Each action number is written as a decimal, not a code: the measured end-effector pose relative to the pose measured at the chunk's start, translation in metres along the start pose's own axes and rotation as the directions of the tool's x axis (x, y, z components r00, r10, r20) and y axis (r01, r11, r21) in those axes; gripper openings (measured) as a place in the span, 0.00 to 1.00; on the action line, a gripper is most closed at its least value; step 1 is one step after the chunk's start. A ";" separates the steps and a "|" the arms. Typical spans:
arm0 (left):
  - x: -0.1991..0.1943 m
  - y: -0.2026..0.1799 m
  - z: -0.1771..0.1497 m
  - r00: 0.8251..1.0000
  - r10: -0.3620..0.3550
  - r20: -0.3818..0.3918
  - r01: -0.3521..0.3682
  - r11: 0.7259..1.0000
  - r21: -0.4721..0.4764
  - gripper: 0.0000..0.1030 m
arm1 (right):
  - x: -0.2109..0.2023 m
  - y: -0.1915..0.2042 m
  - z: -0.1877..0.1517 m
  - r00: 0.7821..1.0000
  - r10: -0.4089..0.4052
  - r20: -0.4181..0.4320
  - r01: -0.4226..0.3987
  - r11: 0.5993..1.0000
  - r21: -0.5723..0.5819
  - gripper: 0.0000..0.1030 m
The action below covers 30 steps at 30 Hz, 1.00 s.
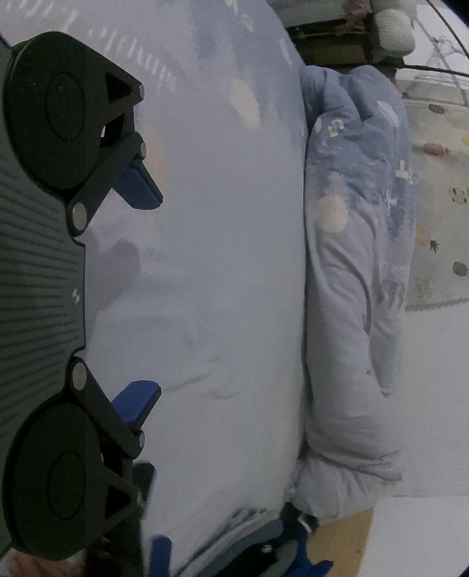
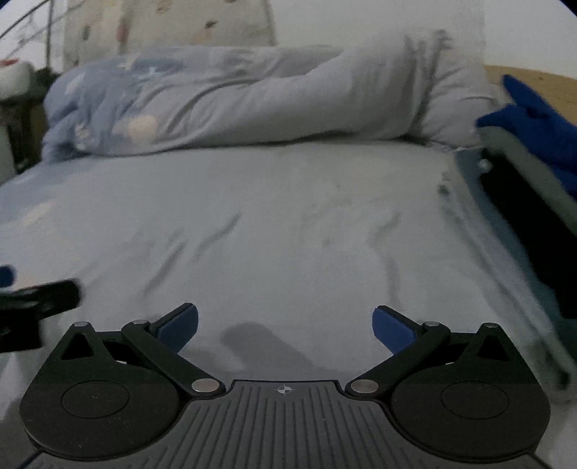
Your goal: Fold clothes
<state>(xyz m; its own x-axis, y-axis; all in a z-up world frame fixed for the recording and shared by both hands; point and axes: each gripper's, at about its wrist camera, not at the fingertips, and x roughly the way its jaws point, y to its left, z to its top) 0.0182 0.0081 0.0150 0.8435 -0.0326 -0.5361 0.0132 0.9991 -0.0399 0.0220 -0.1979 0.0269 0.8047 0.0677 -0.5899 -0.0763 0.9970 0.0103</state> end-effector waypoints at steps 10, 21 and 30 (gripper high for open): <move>0.014 -0.009 -0.013 0.998 0.029 -0.062 -0.027 0.999 0.033 1.00 | 0.016 0.001 -0.007 0.999 0.005 -0.040 -0.004 1.000 0.028 1.00; 0.019 -0.007 -0.017 0.997 0.044 -0.061 -0.042 0.999 0.033 1.00 | 0.022 0.000 -0.004 0.999 0.001 -0.040 0.000 1.000 0.031 1.00; 0.024 -0.008 -0.019 0.997 0.049 -0.060 -0.047 0.998 0.042 1.00 | 0.025 -0.001 -0.003 0.999 0.000 -0.042 0.001 1.000 0.030 1.00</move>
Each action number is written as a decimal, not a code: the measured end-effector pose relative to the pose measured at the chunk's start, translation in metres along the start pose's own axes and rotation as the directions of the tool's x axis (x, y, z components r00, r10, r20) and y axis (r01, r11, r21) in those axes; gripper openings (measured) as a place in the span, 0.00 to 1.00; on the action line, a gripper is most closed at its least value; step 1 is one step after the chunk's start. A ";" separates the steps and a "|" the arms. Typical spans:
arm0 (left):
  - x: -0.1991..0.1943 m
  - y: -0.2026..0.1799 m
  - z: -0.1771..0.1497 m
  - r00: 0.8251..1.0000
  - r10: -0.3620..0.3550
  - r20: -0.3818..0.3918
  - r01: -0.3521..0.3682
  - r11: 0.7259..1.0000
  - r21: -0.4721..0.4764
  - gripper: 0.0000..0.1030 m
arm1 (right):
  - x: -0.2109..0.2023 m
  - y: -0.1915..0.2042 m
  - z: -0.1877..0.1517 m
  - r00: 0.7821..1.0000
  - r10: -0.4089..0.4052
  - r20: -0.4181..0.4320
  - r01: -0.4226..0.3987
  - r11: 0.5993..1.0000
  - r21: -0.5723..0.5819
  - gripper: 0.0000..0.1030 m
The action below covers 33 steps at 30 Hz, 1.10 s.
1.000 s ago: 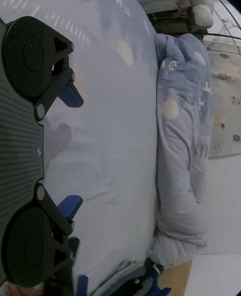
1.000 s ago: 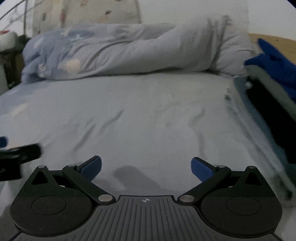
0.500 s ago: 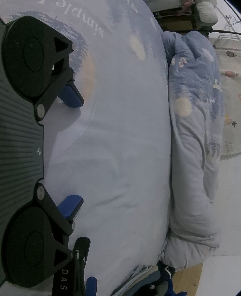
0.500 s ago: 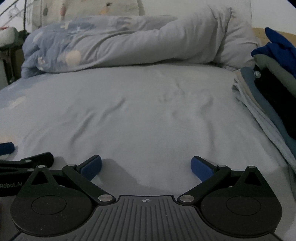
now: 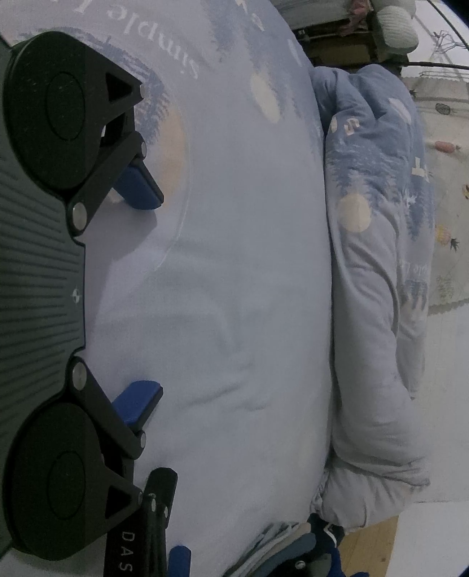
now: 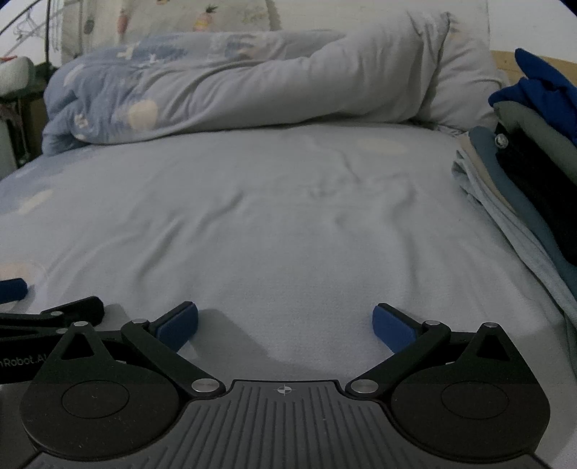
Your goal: Fold clothes
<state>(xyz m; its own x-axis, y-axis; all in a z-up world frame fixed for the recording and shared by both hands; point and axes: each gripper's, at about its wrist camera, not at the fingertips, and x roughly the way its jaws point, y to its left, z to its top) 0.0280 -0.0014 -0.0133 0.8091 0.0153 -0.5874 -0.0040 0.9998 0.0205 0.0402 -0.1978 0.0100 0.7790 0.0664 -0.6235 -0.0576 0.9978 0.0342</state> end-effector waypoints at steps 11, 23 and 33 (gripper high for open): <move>0.001 -0.001 -0.001 1.000 -0.002 0.003 0.002 1.000 -0.001 1.00 | 0.000 0.000 -0.002 1.000 0.001 0.000 -0.001 1.000 -0.001 1.00; 0.002 0.000 0.001 1.000 -0.005 0.004 0.005 1.000 0.000 1.00 | 0.000 0.000 -0.002 1.000 -0.001 0.000 0.001 1.000 -0.001 1.00; 0.003 0.002 0.003 1.000 -0.008 0.004 0.008 1.000 -0.001 1.00 | 0.000 0.000 -0.001 1.000 -0.001 0.000 0.001 1.000 0.000 1.00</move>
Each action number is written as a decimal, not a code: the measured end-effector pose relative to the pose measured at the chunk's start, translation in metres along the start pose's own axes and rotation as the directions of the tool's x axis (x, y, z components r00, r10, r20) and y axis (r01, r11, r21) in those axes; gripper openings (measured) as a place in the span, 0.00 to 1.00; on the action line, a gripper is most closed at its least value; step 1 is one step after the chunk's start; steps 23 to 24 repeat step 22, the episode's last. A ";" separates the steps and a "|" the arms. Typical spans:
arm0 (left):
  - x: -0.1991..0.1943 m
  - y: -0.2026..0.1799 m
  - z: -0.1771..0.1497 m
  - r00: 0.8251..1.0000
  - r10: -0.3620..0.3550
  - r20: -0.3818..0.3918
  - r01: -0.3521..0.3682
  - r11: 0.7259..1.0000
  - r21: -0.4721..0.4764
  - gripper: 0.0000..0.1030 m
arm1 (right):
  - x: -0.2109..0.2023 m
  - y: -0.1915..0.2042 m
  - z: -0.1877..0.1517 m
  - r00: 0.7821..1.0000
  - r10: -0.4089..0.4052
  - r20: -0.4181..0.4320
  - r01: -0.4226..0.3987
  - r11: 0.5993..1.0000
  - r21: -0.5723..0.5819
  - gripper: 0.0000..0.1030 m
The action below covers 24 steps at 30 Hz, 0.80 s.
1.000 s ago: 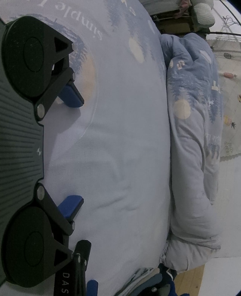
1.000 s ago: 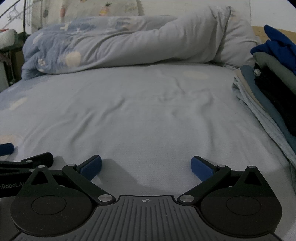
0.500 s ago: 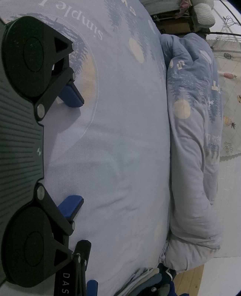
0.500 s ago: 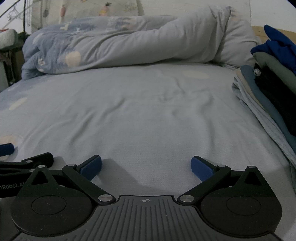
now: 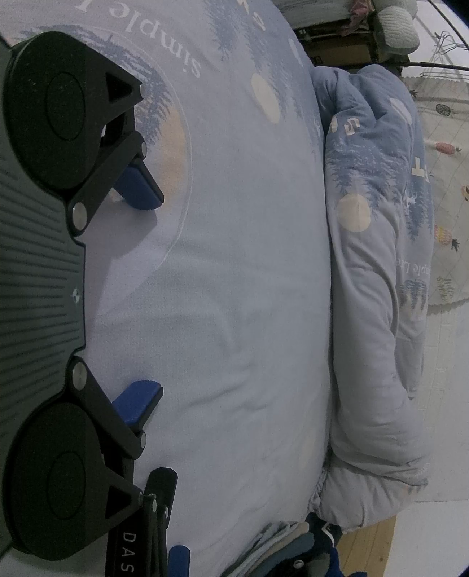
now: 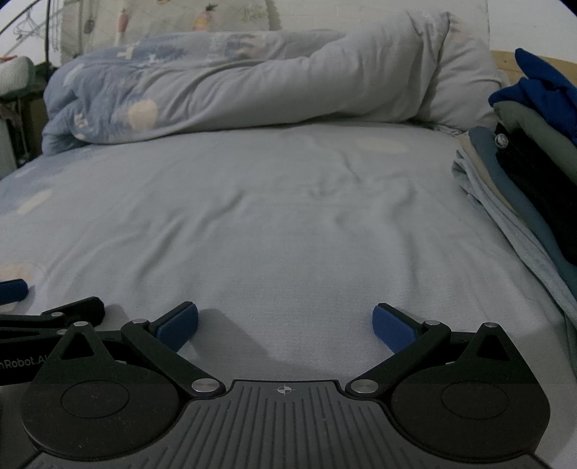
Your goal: Fold clothes
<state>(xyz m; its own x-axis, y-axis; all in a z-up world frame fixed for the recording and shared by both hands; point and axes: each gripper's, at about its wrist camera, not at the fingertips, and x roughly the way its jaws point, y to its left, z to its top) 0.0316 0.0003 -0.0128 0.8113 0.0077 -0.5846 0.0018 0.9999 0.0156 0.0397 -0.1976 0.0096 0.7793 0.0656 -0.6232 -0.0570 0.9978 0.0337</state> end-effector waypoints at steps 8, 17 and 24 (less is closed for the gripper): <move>0.000 0.000 0.000 1.000 -0.001 0.001 0.001 1.000 -0.003 1.00 | 0.001 0.000 0.001 1.000 -0.001 0.000 0.001 1.000 0.000 1.00; 0.000 0.002 -0.002 1.000 -0.004 0.001 0.004 1.000 -0.006 1.00 | 0.001 0.000 0.001 1.000 -0.001 0.000 0.001 1.000 0.001 1.00; 0.000 0.001 -0.002 1.000 -0.004 0.001 0.004 1.000 -0.006 1.00 | 0.001 0.000 0.001 1.000 -0.001 0.000 0.001 1.000 0.000 1.00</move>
